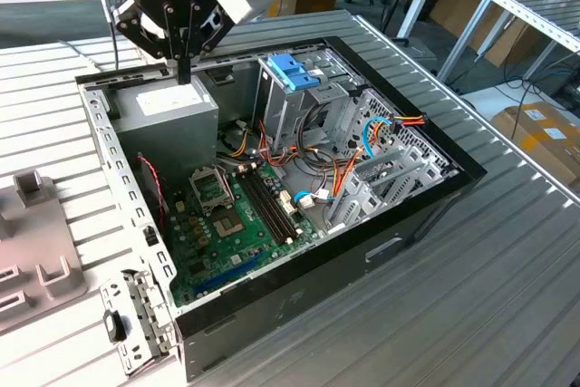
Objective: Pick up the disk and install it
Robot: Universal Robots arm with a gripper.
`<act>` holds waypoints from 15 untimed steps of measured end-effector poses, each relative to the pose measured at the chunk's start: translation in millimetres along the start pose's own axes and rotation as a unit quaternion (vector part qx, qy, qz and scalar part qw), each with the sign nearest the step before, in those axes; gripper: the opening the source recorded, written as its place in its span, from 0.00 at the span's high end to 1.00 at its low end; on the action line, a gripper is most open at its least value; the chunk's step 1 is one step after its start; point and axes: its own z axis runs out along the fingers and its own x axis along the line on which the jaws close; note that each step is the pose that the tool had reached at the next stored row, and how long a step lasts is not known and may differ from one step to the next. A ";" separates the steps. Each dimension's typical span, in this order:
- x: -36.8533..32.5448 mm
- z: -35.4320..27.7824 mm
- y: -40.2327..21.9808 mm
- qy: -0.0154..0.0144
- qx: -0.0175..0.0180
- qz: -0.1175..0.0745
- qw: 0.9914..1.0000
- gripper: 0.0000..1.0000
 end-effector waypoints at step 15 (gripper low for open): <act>5.2 -0.2 -0.4 0.000 0.000 0.000 1.000 0.89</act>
